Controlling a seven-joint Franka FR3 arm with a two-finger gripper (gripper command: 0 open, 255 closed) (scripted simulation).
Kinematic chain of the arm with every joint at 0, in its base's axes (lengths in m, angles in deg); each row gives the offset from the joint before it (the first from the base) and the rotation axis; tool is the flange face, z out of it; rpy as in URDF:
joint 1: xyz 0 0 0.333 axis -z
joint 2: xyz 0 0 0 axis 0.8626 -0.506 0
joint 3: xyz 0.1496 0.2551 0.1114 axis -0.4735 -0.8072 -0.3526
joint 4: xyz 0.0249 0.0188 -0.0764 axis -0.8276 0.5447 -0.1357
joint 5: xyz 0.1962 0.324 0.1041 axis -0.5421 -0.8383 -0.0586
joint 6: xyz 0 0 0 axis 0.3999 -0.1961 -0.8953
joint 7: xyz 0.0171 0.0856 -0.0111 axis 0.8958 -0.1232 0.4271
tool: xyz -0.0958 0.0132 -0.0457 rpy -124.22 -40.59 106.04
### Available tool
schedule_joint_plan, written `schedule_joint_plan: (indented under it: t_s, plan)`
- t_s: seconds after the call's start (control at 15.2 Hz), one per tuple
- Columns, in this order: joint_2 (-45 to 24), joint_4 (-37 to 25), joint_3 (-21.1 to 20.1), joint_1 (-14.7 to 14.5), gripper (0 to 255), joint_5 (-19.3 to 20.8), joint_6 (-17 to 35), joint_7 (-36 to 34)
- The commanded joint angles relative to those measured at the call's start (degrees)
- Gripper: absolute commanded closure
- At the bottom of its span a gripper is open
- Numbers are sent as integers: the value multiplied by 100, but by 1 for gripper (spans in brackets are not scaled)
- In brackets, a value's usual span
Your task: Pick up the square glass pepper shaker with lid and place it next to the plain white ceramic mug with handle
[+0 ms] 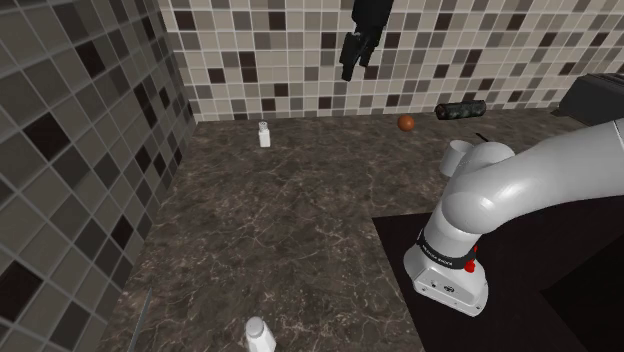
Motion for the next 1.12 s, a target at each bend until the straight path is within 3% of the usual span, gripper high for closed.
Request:
schedule_joint_plan:
  t_s: [0.0,0.53,1.06]
  plan:
    - [0,0,0,0,0,0,0,0]
    - [-1741,-529,-15,-19,0,-92,901,-206]
    - [-3570,-1514,-15,-38,0,-198,1439,-349]
